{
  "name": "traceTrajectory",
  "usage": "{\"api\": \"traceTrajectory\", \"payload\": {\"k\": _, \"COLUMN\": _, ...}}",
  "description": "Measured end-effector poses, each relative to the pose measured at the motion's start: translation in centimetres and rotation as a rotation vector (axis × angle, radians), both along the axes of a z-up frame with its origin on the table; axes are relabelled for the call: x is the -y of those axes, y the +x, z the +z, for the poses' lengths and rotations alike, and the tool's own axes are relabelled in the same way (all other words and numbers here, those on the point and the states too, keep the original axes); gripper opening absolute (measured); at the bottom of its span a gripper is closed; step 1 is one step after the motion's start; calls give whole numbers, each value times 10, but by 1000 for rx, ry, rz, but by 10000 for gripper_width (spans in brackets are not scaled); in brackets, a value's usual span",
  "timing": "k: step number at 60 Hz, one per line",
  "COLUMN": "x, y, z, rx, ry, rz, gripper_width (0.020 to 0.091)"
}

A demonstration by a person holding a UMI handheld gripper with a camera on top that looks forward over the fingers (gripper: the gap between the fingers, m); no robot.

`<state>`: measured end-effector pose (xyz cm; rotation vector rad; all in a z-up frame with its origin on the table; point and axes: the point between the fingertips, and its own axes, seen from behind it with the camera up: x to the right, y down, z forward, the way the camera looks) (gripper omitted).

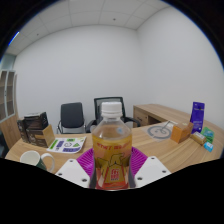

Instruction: Pour water

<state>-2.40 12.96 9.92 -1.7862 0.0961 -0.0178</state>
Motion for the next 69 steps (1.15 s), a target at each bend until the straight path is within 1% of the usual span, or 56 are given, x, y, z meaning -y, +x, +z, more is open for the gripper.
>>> {"api": "traceTrajectory", "payload": {"k": 4, "x": -3, "y": -1, "z": -10, "rx": 13, "ry": -6, "rz": 5, "gripper_width": 447}}
{"api": "traceTrajectory", "payload": {"k": 8, "x": -1, "y": -7, "z": -32, "rx": 12, "ry": -34, "rz": 32, "gripper_width": 453}}
{"api": "traceTrajectory", "payload": {"k": 10, "x": -2, "y": -14, "z": -23, "rx": 14, "ry": 0, "rz": 33, "gripper_width": 448}}
{"api": "traceTrajectory", "payload": {"k": 11, "x": -1, "y": -9, "z": -30, "rx": 21, "ry": 5, "rz": 39, "gripper_width": 450}}
{"api": "traceTrajectory", "payload": {"k": 17, "x": -2, "y": -8, "z": -29, "rx": 8, "ry": 10, "rz": 36, "gripper_width": 449}}
{"api": "traceTrajectory", "payload": {"k": 20, "x": -2, "y": -9, "z": -29, "rx": 10, "ry": 11, "rz": 31, "gripper_width": 470}}
{"api": "traceTrajectory", "payload": {"k": 28, "x": 2, "y": -10, "z": -33, "rx": -14, "ry": -55, "rz": 22, "gripper_width": 605}}
{"api": "traceTrajectory", "payload": {"k": 29, "x": 4, "y": -12, "z": -35, "rx": -23, "ry": -74, "rz": 24, "gripper_width": 633}}
{"api": "traceTrajectory", "payload": {"k": 31, "x": 9, "y": -14, "z": -37, "rx": -45, "ry": -112, "rz": 29, "gripper_width": 715}}
{"api": "traceTrajectory", "payload": {"k": 34, "x": 18, "y": -17, "z": -29, "rx": -72, "ry": -126, "rz": 42, "gripper_width": 841}}
{"api": "traceTrajectory", "payload": {"k": 35, "x": 21, "y": -12, "z": -27, "rx": -75, "ry": -118, "rz": 39, "gripper_width": 855}}
{"api": "traceTrajectory", "payload": {"k": 43, "x": 67, "y": -16, "z": 7, "rx": -110, "ry": -110, "rz": 11, "gripper_width": 839}}
{"api": "traceTrajectory", "payload": {"k": 50, "x": 121, "y": -41, "z": 46, "rx": -85, "ry": -109, "rz": 18, "gripper_width": 840}}
{"api": "traceTrajectory", "payload": {"k": 58, "x": 190, "y": -91, "z": 87, "rx": -53, "ry": -124, "rz": 45, "gripper_width": 838}}
{"api": "traceTrajectory", "payload": {"k": 69, "x": 289, "y": -180, "z": 130, "rx": -66, "ry": -139, "rz": 108, "gripper_width": 839}}
